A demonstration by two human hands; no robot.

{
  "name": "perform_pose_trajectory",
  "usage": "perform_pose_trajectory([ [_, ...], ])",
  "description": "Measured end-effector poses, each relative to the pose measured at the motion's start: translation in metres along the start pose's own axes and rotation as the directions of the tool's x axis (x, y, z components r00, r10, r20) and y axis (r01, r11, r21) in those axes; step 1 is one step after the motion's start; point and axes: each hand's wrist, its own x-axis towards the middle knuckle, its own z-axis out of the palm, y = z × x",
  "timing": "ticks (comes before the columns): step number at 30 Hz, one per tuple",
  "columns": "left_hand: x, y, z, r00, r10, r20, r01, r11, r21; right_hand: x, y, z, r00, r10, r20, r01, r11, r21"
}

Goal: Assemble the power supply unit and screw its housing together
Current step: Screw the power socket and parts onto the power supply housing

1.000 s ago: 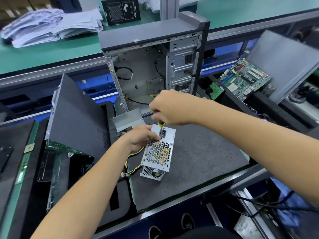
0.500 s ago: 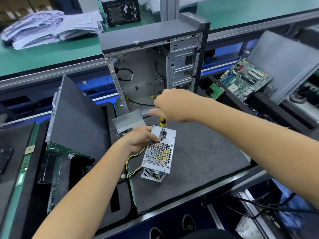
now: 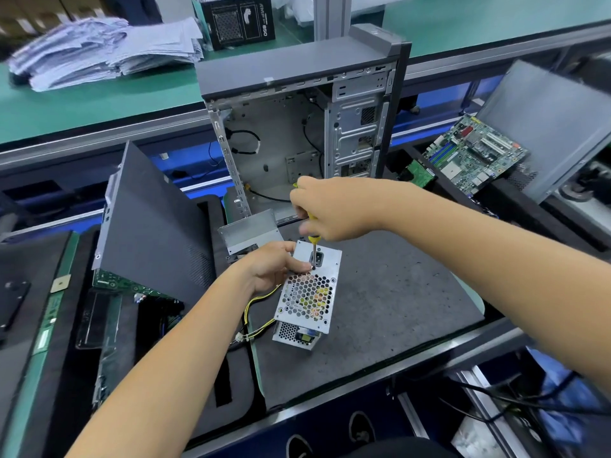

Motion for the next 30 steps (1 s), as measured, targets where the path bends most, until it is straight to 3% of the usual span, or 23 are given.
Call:
perform_pose_trajectory([
  [2, 0.000, 0.000, 0.000, 1.000, -0.001, -0.002, 0.001, 1.000, -0.012, 0.001, 0.001, -0.001, 0.998, -0.045, 0.032, 0.043, 0.996, 0.076],
  [6, 0.000, 0.000, 0.000, 1.000, -0.002, -0.009, 0.002, 1.000, -0.009, 0.005, -0.004, 0.004, 0.991, 0.066, -0.118, -0.075, 0.995, -0.068],
  [9, 0.000, 0.000, 0.000, 1.000, 0.000, -0.004, 0.000, 1.000, 0.004, 0.003, -0.001, 0.005, 0.985, 0.112, -0.130, -0.125, 0.987, -0.098],
  [14, 0.000, 0.000, -0.001, 1.000, -0.006, 0.003, 0.006, 1.000, -0.001, -0.002, 0.003, -0.003, 0.999, -0.018, 0.038, 0.014, 0.993, 0.119],
  [18, 0.001, 0.002, 0.000, 1.000, -0.013, -0.025, 0.014, 1.000, 0.024, 0.004, 0.002, 0.002, 0.993, 0.054, -0.100, -0.060, 0.997, -0.053],
  [21, 0.001, 0.002, 0.000, 1.000, -0.016, -0.026, 0.017, 0.999, 0.029, 0.005, 0.004, 0.006, 0.986, 0.093, -0.139, -0.105, 0.991, -0.087],
  [27, 0.001, 0.002, 0.000, 1.000, -0.015, -0.020, 0.015, 1.000, 0.015, 0.000, 0.007, -0.002, 0.998, -0.049, 0.035, 0.045, 0.992, 0.115],
  [30, 0.000, 0.003, 0.000, 1.000, -0.020, -0.018, 0.020, 1.000, 0.023, 0.002, 0.002, 0.001, 0.995, 0.009, -0.097, -0.008, 1.000, 0.002],
])
